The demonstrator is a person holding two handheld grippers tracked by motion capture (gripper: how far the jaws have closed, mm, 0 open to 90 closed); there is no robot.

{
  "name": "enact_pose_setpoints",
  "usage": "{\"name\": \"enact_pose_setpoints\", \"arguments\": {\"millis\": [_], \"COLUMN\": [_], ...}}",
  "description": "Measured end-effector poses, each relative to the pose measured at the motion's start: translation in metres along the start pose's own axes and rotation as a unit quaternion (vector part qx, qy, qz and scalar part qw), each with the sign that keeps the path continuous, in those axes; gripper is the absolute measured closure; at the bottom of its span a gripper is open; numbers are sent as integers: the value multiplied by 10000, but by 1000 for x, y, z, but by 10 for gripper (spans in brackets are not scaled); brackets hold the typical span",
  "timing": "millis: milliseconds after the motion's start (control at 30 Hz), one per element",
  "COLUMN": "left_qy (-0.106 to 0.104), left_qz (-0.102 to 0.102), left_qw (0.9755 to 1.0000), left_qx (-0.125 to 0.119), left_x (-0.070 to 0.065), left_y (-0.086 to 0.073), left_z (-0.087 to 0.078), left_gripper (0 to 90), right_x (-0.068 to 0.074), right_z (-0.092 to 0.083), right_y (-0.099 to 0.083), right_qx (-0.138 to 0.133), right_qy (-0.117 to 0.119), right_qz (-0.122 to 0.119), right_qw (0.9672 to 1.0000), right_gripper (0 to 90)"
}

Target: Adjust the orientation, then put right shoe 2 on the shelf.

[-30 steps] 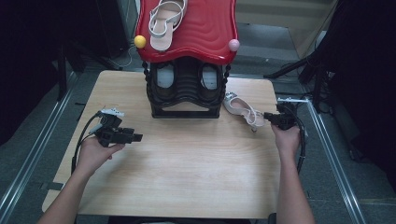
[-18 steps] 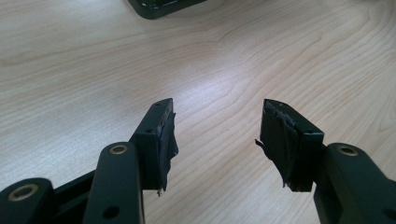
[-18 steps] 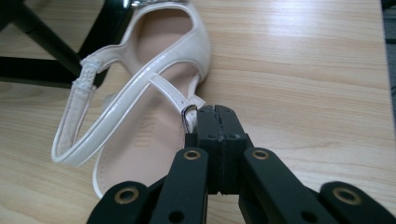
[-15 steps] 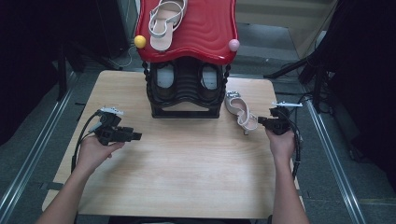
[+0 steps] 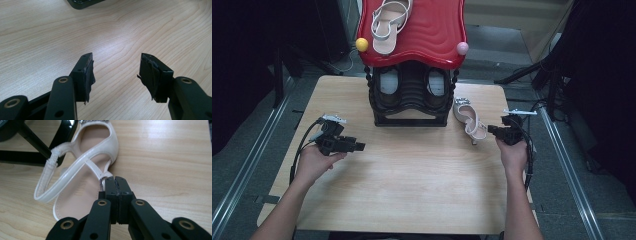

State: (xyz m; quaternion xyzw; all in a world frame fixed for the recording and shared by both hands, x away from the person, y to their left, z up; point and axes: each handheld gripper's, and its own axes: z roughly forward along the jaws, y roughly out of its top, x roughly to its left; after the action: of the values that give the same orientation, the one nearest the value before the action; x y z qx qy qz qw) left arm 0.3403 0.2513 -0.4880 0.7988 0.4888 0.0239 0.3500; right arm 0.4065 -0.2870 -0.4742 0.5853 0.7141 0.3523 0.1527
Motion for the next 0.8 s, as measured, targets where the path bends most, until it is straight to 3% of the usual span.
{"name": "enact_pose_setpoints", "arguments": {"millis": [167,300,467,633,800], "left_qy": [-7,-12,-4,-10,-17], "left_qz": [-46,-51,-62,-91,-116], "left_qw": [10000,10000,10000,10000,9999], "left_qx": [-1,-37,-15,2,-44], "left_x": [1,1,1,3,3], "left_y": [0,0,0,-1,-2], "left_z": [0,-1,-1,-1,-2], "left_gripper": [453,451,451,451,449], "right_x": [1,5,12,17,24], "right_z": [-8,-8,-4,-2,3], "right_y": [7,12,13,18,20], "right_qx": [-190,-171,-228,-274,-198], "right_qy": [149,322,228,485,451], "right_qz": [4,-102,-363,-226,-299], "right_qw": [9997,9993,9988,9982,9983], "right_gripper": [875,815,749,745,744]}}
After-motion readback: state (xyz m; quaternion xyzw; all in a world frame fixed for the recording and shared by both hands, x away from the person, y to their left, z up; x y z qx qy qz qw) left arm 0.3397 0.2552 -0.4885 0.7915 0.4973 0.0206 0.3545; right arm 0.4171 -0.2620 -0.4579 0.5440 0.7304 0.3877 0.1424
